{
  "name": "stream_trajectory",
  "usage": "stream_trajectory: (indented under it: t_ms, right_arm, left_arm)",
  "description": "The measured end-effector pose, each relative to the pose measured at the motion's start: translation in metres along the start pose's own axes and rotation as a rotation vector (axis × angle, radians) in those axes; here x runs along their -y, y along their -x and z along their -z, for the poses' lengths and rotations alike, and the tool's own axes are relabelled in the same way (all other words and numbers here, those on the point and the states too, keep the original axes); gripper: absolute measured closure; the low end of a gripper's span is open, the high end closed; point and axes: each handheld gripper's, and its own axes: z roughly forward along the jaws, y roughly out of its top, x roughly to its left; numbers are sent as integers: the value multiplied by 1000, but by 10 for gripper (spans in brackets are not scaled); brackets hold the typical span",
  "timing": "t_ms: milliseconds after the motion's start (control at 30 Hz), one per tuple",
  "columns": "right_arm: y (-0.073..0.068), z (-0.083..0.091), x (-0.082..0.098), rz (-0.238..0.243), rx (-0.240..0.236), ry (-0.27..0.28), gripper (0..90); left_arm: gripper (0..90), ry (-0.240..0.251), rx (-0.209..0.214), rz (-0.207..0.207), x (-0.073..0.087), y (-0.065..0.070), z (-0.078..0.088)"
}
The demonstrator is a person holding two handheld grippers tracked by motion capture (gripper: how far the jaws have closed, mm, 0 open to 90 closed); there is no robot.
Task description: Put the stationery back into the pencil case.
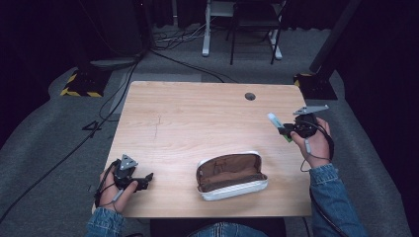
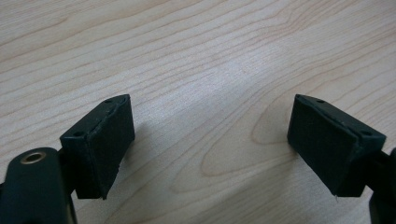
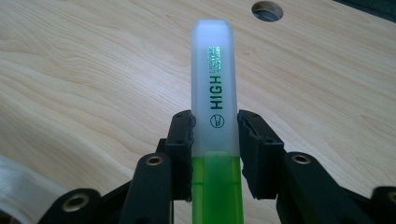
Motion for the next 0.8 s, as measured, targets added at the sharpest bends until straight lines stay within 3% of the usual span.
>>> stream_trajectory:
  t_ms: [800]
  right_arm:
    - [-54, 31, -21, 110, -130, 11, 669]
  left_arm:
    - [148, 2, 2, 3, -1, 0, -1]
